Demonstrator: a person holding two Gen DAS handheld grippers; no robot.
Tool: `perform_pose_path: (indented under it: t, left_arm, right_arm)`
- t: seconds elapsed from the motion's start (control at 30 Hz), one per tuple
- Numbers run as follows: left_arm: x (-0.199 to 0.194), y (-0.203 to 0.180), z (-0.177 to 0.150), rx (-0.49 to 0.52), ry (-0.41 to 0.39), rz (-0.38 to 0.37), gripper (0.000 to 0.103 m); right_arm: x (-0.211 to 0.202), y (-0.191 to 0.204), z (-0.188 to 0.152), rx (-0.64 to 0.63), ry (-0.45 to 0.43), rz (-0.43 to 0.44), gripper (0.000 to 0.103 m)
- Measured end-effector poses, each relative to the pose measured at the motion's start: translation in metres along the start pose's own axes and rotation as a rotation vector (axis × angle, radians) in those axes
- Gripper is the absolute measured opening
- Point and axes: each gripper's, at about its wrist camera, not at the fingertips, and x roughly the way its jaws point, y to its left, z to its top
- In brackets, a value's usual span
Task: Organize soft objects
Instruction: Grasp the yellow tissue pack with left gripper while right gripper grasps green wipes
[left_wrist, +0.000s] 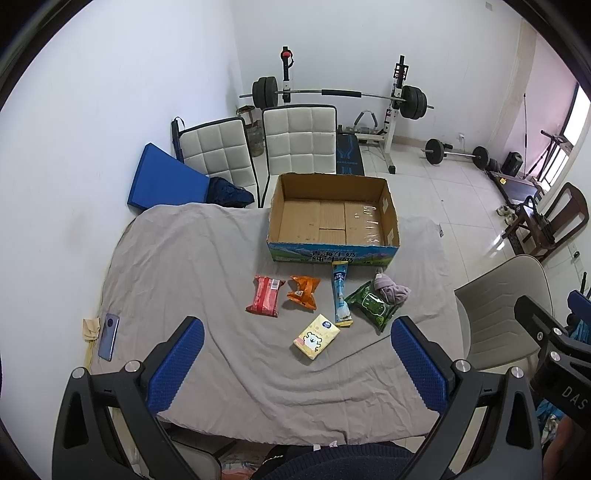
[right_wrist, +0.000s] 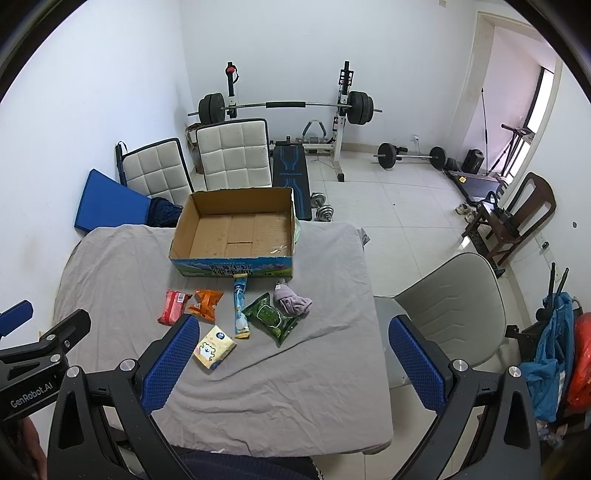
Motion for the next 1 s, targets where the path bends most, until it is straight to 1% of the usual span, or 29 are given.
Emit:
perform_pose_path:
  t: [0.23,0.33,0.43,0.5,0.53,0.6,0.7,0.73,0.77,0.8,0.87,0.93,0.97,1.0]
  left_arm:
    - [0.002,-0.002,0.001,-0.002,0.003,0.000,0.103]
    - [0.012,-0.004,0.005,0.002,0.016,0.000,0.103]
    - [0.033,-0.004,0.012,0.011,0.022,0.006,0.103]
    - [0.062,-0.002,0.017,0.019,0.042,0.012,0.103]
    - [0.072,0.000,0.018,0.023,0.051,0.013,0.103]
    - [0.112,0.000,0.020,0.050,0.105,-0.002,0.103]
    - [0.163,-0.007,0.015,0.111,0.178,-0.021,0.103]
    - [0.190,-0.012,0.011,0.147,0.222,-0.035,0.103]
    - [0.204,-0.014,0.007,0.161,0.245,-0.038,0.103]
    - [0.233,-0.020,0.000,0.194,0.295,-0.036,0.103]
    - [0.276,-0.030,-0.017,0.239,0.370,-0.055,0.103]
    - [0.317,-0.041,-0.036,0.285,0.445,-0.066,0.103]
    - [0.338,-0.047,-0.045,0.308,0.485,-0.068,0.103]
    - [0.350,-0.048,-0.052,0.323,0.513,-0.070,0.103]
  right_arm:
    - [0.005,-0.002,0.004,-0.005,0.003,0.005,0.103]
    - [0.011,-0.005,0.007,-0.003,0.010,0.009,0.103]
    - [0.026,-0.008,0.011,-0.001,0.026,0.008,0.103]
    - [0.045,-0.011,0.014,0.000,0.057,0.011,0.103]
    - [0.059,-0.012,0.015,-0.003,0.079,0.016,0.103]
    - [0.089,-0.014,0.017,-0.015,0.120,0.016,0.103]
    - [0.151,-0.013,0.016,-0.067,0.206,0.022,0.103]
    - [0.177,-0.008,0.013,-0.106,0.238,0.032,0.103]
    - [0.200,-0.006,0.010,-0.135,0.270,0.038,0.103]
    - [0.227,-0.002,0.005,-0.168,0.310,0.036,0.103]
    - [0.278,0.009,-0.007,-0.240,0.385,0.066,0.103]
    - [0.332,0.019,-0.022,-0.291,0.480,0.087,0.103]
    - [0.350,0.023,-0.028,-0.300,0.508,0.106,0.103]
    - [0.370,0.028,-0.035,-0.316,0.532,0.117,0.103]
